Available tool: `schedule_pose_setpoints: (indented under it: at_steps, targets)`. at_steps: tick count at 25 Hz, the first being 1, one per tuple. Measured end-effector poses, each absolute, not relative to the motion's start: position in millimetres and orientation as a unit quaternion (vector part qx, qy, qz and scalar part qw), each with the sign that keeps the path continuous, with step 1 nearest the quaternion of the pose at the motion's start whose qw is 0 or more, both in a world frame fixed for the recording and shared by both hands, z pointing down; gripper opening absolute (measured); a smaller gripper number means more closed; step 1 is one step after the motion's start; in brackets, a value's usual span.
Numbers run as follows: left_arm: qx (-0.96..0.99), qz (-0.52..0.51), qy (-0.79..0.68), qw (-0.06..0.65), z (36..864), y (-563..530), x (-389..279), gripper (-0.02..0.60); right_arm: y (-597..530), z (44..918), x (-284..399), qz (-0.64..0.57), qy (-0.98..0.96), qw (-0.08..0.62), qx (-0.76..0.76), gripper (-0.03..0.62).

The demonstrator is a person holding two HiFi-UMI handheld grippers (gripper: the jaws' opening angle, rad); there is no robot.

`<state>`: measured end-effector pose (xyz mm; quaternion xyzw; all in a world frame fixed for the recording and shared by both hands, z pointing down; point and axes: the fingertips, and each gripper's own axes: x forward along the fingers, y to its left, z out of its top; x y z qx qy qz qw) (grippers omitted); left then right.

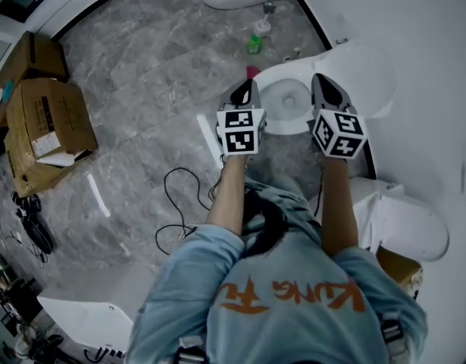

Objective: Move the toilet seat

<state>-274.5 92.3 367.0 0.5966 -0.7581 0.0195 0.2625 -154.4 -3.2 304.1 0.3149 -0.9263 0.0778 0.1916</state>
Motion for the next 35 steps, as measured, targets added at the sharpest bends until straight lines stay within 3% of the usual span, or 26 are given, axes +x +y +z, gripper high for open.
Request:
schedule_pose_setpoints:
  at_steps: [8, 14, 26, 35]
  targets:
    - [0.625, 0.047, -0.714, 0.312, 416, 51, -226, 0.002, -36, 345, -111, 0.109, -0.906, 0.232, 0.337, -0.002]
    - [0.616, 0.110, -0.700, 0.343, 455, 64, -231, 0.002, -43, 393, -133, 0.167, -0.905, 0.240, 0.310, -0.002]
    - [0.637, 0.232, -0.623, 0.391, 571, 87, -211, 0.002, 2, 543, -130, 0.293, -0.871, 0.270, 0.287, -0.002]
    - [0.637, 0.266, -0.592, 0.415, 654, 79, -205, 0.002, 3, 643, -116, 0.332, -0.854, 0.290, 0.278, -0.002]
